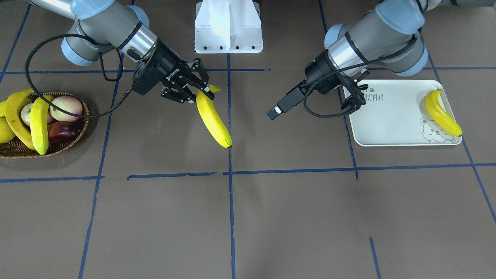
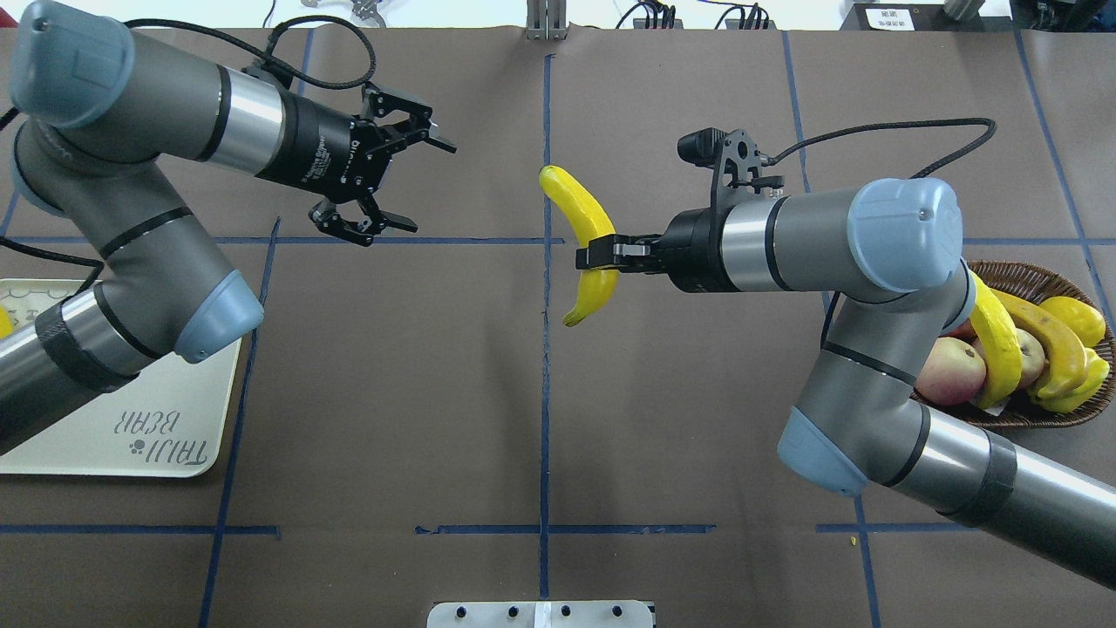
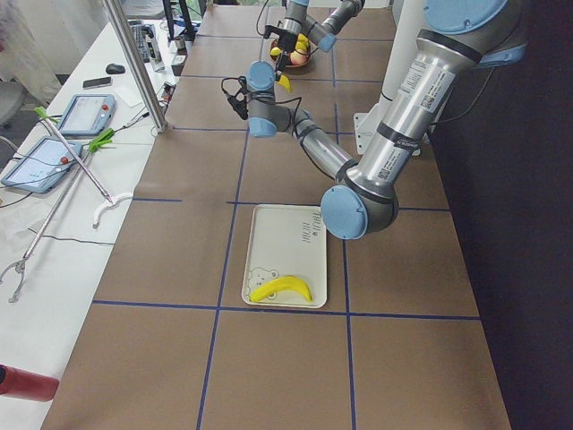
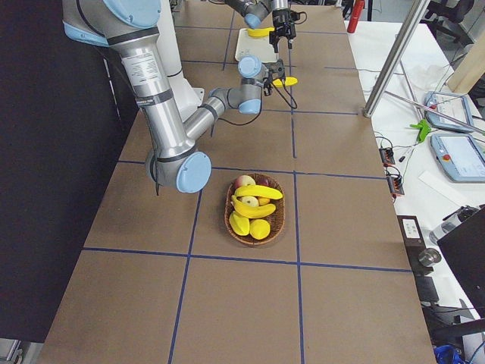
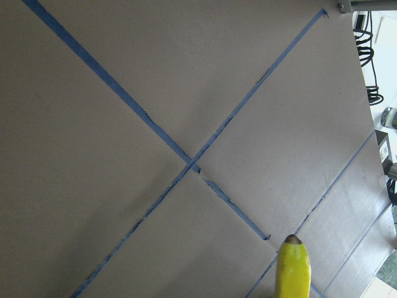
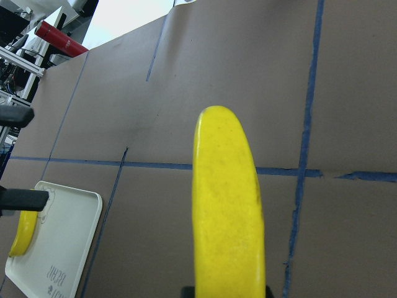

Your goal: Transfer all bananas from basket to plate

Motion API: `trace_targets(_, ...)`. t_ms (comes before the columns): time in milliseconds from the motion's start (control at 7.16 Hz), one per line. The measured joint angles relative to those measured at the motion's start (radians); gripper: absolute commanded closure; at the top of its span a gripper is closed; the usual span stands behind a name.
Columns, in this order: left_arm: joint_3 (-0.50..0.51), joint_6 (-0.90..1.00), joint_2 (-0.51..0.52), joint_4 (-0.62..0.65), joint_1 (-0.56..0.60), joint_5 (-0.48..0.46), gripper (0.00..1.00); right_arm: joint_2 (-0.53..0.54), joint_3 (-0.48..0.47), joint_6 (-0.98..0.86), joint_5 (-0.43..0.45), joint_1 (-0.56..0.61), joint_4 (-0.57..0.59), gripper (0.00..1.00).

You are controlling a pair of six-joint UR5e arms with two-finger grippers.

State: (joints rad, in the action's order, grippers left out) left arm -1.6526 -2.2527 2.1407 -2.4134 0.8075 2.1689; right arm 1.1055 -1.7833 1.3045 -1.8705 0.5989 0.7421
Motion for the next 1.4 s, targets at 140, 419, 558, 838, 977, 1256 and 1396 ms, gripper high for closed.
trace_targets(140,0.016,-0.015,0.024,0.003,-0.026,-0.025,0.00,-0.032,0.000,0.001,0.025,-0.022,0.037,0.99)
trace_targets(419,0.035,-0.021,0.040,0.005,-0.078,-0.072,0.00,-0.057,-0.001,0.001,0.066,-0.057,0.060,0.99)
trace_targets(558,0.039,-0.022,0.045,0.005,-0.094,-0.089,0.00,-0.059,-0.003,0.001,0.079,-0.070,0.062,0.99)
trace_targets(838,0.043,-0.023,0.055,0.005,-0.105,-0.100,0.00,-0.061,-0.004,0.001,0.101,-0.092,0.063,0.99)
trace_targets(977,0.046,-0.023,0.057,0.005,-0.107,-0.103,0.00,-0.065,-0.004,0.000,0.115,-0.102,0.064,0.99)
trace_targets(1256,0.049,-0.023,0.059,0.005,-0.109,-0.105,0.00,-0.078,-0.006,-0.001,0.125,-0.113,0.065,0.99)
trace_targets(1396,0.049,-0.023,0.059,0.005,-0.111,-0.106,0.01,-0.083,-0.006,-0.002,0.126,-0.117,0.067,0.99)
